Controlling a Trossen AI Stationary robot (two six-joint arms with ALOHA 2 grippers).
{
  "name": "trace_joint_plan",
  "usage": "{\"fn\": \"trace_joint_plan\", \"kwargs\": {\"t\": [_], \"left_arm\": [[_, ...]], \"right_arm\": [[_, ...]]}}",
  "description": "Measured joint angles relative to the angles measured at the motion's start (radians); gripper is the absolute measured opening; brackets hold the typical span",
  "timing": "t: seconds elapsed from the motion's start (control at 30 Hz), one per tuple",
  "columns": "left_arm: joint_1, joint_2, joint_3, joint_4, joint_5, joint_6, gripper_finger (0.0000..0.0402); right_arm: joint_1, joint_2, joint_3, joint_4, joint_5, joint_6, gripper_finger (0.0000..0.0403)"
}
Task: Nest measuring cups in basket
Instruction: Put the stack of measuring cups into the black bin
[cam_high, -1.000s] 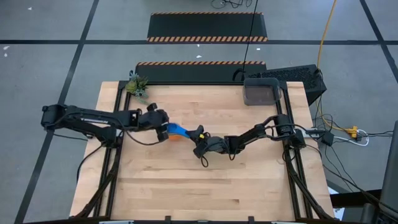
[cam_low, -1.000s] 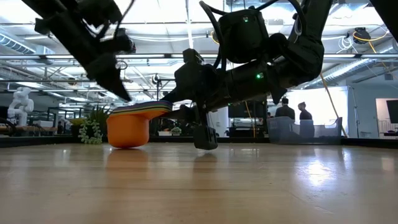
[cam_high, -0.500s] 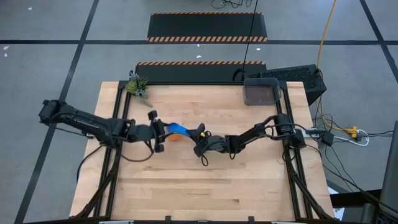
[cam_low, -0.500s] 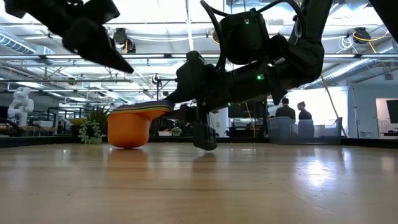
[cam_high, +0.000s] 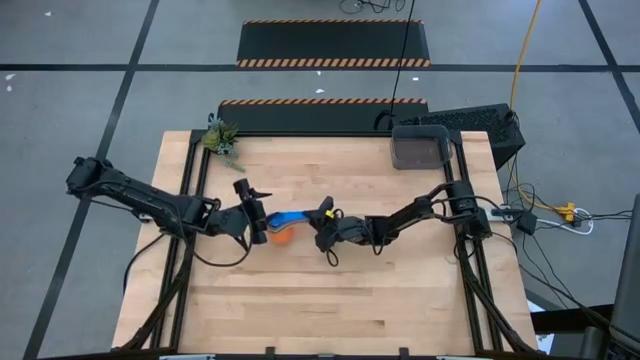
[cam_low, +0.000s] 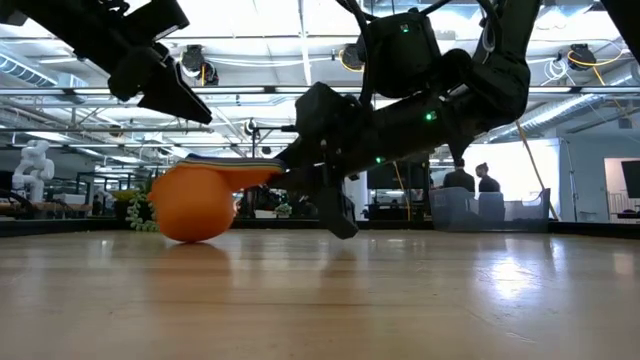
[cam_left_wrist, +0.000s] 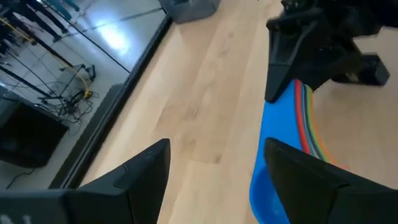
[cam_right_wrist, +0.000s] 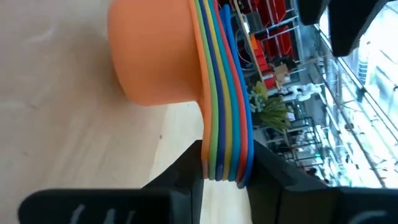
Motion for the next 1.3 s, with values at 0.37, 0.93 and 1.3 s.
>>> {"fn": "trace_joint_plan", "kwargs": {"t": [0.37, 0.93, 1.3], "left_arm": [[-0.012, -0.002, 0.000, 0.014, 0.083, -0.091, 0.0234], [-0.155, -0.003, 0.000, -0.007, -0.061, -0.224, 0.0176], [-0.172, 0.131, 0.002, 0.253, -0.041, -0.140, 0.0231]], "right_arm": [[0.000, -0.008, 0.000, 0.005, -0.023, 0.046, 0.0072], [-0.002, -0.109, -0.001, -0.144, 0.033, 0.128, 0.0072], [-0.002, -0.110, -0.001, -0.156, 0.033, 0.155, 0.0072]]}}
